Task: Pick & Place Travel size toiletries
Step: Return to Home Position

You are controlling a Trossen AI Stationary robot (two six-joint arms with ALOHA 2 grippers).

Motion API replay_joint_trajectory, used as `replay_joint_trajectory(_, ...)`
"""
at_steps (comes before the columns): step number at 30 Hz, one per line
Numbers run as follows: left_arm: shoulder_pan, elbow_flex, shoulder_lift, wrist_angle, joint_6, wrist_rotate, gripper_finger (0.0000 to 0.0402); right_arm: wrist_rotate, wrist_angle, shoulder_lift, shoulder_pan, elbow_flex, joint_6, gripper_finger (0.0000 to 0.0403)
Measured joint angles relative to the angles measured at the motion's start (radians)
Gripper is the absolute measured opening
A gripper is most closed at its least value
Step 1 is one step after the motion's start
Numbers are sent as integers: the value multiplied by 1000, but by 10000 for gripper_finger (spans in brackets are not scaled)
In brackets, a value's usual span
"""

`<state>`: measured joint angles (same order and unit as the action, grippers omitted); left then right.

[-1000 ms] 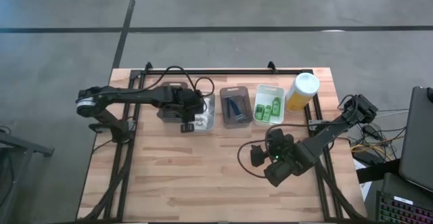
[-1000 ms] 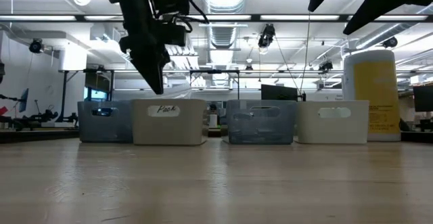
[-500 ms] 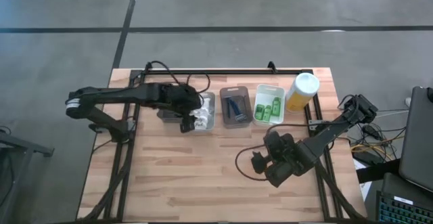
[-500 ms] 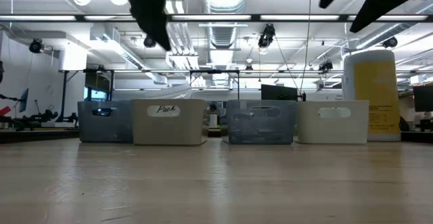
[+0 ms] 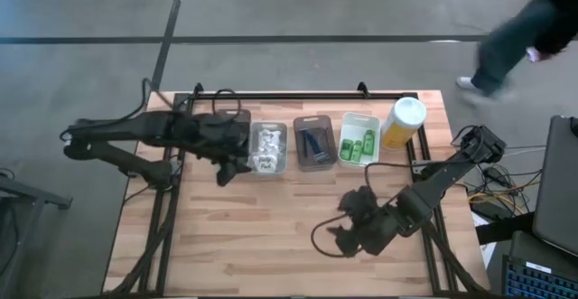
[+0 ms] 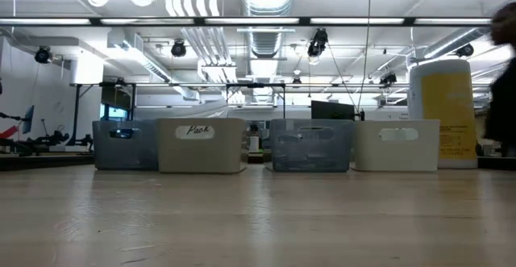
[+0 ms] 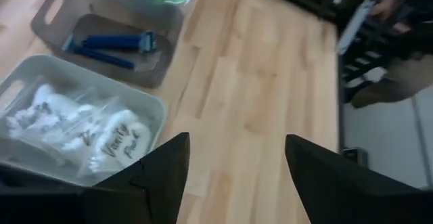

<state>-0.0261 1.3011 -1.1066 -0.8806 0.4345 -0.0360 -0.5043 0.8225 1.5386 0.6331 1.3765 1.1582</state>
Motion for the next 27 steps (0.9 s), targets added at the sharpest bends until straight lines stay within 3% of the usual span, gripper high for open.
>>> replay_joint_trajectory(7,-83,-159,123,258,5,-13,248,85,-377,-4,-2,-81,-169,311)
replay_joint_trajectory(13,-89,-410,244,513,20,-61,248,90,-628,-25,-3,-208,-193,293)
replay_joint_trajectory(18,-88,-642,344,784,50,-112,248,85,-796,-69,-4,-313,-309,278)
replay_joint_trajectory(21,-86,-739,418,868,65,-184,248,56,-796,-119,-26,-373,-272,269)
replay_joint_trajectory(25,-84,-836,530,872,71,-191,248,28,-817,-177,-43,-456,-98,256)
replay_joint_trajectory(27,-84,-869,582,873,61,-191,248,3,-887,-200,-43,-489,-122,250)
